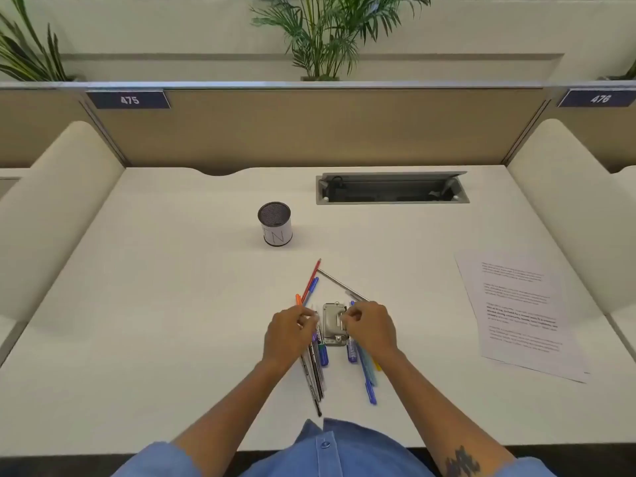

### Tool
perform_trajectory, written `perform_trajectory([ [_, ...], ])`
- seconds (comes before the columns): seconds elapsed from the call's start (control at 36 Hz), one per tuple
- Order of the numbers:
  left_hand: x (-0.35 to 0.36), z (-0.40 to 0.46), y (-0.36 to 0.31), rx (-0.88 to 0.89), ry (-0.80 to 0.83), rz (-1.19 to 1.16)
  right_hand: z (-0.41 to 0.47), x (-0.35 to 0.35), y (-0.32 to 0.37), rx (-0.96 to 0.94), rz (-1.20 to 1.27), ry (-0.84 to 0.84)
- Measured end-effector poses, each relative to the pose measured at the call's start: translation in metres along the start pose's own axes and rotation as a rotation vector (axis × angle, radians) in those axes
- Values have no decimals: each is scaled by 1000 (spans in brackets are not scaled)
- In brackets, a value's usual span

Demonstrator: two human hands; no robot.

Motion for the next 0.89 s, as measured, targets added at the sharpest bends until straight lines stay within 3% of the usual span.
perform_trajectory([
  [0.14,15,-2,-7,-93,115,-92,0,9,4,88,-117,13],
  [0.36,33,4,-7,-141,159,-161,4,15,3,137,-213,21],
  [0.56,41,8,-4,-209,181,-293,7,21,-3,196,-143,33],
  [0.89,40,14,-10,-192,159,-319,9,14,1,213,-13,-6],
])
Point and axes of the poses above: each hand's wrist, its own z-axis towards the middle knuckle, its own x-axis out of the palm, y = z × x, the point moved 5 cm from there along z, towards the middle knuckle, and after that the axes turned 10 degrees about z, right-handed, at the moved point
